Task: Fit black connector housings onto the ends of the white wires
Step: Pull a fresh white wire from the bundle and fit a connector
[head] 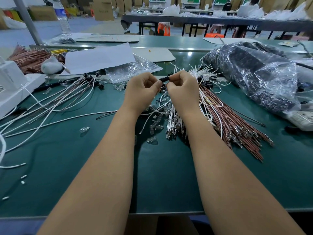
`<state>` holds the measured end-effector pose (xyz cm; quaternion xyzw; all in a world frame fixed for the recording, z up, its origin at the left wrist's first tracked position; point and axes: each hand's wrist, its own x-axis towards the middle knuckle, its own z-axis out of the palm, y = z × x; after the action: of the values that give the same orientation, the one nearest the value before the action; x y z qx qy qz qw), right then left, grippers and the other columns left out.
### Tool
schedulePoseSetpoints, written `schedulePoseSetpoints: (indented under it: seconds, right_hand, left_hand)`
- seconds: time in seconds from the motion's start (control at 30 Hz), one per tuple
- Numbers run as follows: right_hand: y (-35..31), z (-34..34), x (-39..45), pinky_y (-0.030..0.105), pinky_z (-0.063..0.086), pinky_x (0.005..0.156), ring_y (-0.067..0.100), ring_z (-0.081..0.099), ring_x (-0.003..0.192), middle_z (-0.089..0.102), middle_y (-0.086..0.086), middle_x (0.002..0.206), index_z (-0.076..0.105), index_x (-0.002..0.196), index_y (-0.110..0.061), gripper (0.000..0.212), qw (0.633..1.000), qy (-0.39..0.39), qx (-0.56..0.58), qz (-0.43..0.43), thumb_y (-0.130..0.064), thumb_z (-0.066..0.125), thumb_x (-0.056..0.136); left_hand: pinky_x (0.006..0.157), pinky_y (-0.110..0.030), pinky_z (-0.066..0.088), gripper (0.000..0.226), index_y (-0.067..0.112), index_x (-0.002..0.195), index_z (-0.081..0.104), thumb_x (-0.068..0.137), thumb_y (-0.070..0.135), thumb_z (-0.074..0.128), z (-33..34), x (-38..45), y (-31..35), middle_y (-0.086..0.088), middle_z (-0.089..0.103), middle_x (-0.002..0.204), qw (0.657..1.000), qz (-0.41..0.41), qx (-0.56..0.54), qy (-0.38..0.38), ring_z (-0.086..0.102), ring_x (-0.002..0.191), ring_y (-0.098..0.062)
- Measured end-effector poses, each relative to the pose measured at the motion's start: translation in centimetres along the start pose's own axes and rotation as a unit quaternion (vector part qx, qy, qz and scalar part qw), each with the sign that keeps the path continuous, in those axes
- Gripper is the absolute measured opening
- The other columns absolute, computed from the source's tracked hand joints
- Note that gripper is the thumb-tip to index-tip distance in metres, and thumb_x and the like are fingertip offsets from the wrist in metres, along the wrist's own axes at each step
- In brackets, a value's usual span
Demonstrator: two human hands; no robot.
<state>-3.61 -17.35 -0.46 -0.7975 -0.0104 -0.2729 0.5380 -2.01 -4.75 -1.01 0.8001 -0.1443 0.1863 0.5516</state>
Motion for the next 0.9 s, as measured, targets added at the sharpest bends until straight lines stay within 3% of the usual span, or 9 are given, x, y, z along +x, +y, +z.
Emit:
schedulePoseSetpoints:
  seconds: [0.1,0.2,0.4,0.57,0.7,0.83,0.9]
  right_hand:
    - [0.0,0.2,-0.2,0.029,0.050,0.063,0.009,0.057,0.062,0.060,-0.011,0.064,0.058,0.074,-0.021,0.017,1.000,-0.001,0.007,-0.015,-0.007,0.062,0.082]
    - [0.1,0.2,-0.2,0.030,0.052,0.066,0.010,0.060,0.064,0.061,-0.010,0.065,0.058,0.073,-0.020,0.016,1.000,0.004,0.006,-0.028,-0.014,0.067,0.084]
    - [0.2,0.2,0.0,0.025,0.048,0.063,0.008,0.056,0.062,0.060,-0.008,0.067,0.058,0.075,-0.017,0.016,0.999,0.002,0.005,-0.037,-0.014,0.069,0.086]
    - [0.2,0.1,0.2,0.038,0.055,0.072,0.016,0.062,0.070,0.063,-0.003,0.072,0.058,0.079,-0.016,0.013,1.000,0.003,0.017,-0.019,-0.012,0.068,0.086]
    - [0.3,0.2,0.3,0.033,0.055,0.071,0.016,0.064,0.072,0.064,-0.002,0.074,0.057,0.080,-0.020,0.015,1.000,0.004,0.029,-0.011,-0.013,0.069,0.086]
    - [0.4,0.3,0.4,0.022,0.047,0.066,0.007,0.059,0.069,0.059,-0.010,0.074,0.060,0.095,-0.018,0.011,0.998,-0.035,-0.035,-0.028,-0.017,0.068,0.088]
    - [0.4,0.4,0.4,0.025,0.048,0.069,0.010,0.059,0.072,0.059,-0.008,0.075,0.065,0.100,-0.014,0.014,0.988,-0.100,-0.104,-0.047,-0.017,0.068,0.087]
  left_hand:
    - [0.073,-0.040,0.057,0.006,0.010,0.084,0.065,0.089,0.014,0.065,0.0,0.1,0.0,-0.011,0.070,0.076,1.000,0.002,0.010,0.002,0.066,0.072,-0.030]
    - [0.062,-0.024,0.048,0.007,0.011,0.084,0.063,0.089,0.015,0.066,0.0,0.2,0.0,0.002,0.062,0.068,0.999,0.014,0.032,-0.001,0.055,0.062,-0.012]
    - [0.054,-0.012,0.041,0.003,0.005,0.087,0.066,0.088,0.007,0.067,-0.2,0.3,0.1,0.003,0.060,0.067,1.000,0.007,0.002,-0.020,0.050,0.053,0.002]
    - [0.054,-0.019,0.035,0.009,0.004,0.096,0.068,0.089,0.001,0.063,-0.2,0.6,0.0,-0.010,0.054,0.069,0.999,-0.015,-0.001,-0.051,0.043,0.057,-0.012]
    - [0.056,-0.022,0.034,0.013,0.008,0.096,0.068,0.090,0.000,0.060,-0.3,0.7,-0.1,-0.012,0.052,0.070,0.998,-0.017,-0.009,-0.066,0.042,0.061,-0.015]
    - [0.050,-0.013,0.033,0.010,0.010,0.094,0.067,0.092,0.005,0.059,-0.3,0.9,-0.5,0.003,0.049,0.061,1.000,-0.015,0.012,0.002,0.039,0.050,-0.001]
    - [0.052,-0.013,0.035,0.009,0.011,0.095,0.066,0.093,0.010,0.057,-0.6,1.1,-0.8,0.008,0.051,0.066,0.998,-0.014,0.052,0.042,0.043,0.055,-0.002]
